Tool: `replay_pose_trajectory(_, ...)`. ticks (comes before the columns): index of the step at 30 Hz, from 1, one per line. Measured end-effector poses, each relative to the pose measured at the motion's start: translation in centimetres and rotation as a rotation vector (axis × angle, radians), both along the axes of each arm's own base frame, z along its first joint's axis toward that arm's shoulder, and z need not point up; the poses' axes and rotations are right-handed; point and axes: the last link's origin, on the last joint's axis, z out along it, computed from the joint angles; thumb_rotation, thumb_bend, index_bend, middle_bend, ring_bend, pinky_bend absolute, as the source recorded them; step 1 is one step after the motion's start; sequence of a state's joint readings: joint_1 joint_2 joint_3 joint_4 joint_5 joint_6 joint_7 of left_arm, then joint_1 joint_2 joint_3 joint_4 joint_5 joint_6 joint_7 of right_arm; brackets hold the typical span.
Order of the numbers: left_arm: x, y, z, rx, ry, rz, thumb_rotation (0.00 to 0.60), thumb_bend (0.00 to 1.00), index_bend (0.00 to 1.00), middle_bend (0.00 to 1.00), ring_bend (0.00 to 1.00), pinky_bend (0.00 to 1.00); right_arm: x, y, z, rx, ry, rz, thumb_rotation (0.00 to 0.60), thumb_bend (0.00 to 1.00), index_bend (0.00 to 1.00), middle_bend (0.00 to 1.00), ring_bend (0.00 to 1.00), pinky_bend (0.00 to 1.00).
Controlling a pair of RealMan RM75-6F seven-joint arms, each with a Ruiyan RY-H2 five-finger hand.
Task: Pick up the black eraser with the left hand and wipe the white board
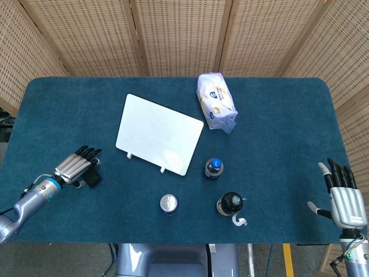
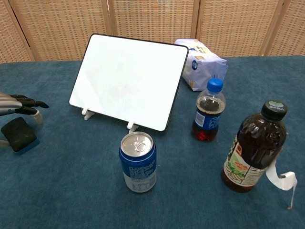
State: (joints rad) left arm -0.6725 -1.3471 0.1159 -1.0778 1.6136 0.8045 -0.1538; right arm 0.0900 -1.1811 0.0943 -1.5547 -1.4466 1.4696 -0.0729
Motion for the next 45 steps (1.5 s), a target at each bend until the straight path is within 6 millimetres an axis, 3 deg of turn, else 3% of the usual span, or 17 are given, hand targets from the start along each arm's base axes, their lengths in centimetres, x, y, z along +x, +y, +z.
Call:
replay_pose_trajectory(20, -0.1, -0.1, -0.4, 0.003, -0.008, 0.012, 0.6, 0.37, 0.42, 0.0, 0.0, 0.0, 0.0, 0.0, 0.1, -0.007, 0.001, 0.006, 0.6, 0.0, 0.07, 0.0, 0.0, 0.0)
replay_pose_trajectory(27, 0.0, 0.0, -0.2, 0.028, -0.029, 0.013, 0.6, 0.38, 0.44, 0.0, 0.0, 0.0, 0.0, 0.0, 0.1, -0.008, -0.002, 0.006, 0.6, 0.0, 0.07, 0.0, 0.0, 0.0)
replay_pose_trajectory(40, 2.9, 1.6, 2.2, 0.2, -0.138, -0.061, 0.6, 0.38, 0.48, 0.0, 0.0, 0.0, 0.2, 0.1, 0.1, -0.003, -0.011, 0.013, 0.6, 0.0, 0.07, 0.0, 0.0, 0.0)
replay_pose_trajectory(45, 4.2, 2.1, 2.3, 0.285, -0.148, -0.125, 0.6, 0.37, 0.48, 0.0, 0.0, 0.0, 0.2, 0.1, 0.2, -0.001, -0.015, 0.016, 0.6, 0.0, 0.07, 0.0, 0.0, 0.0)
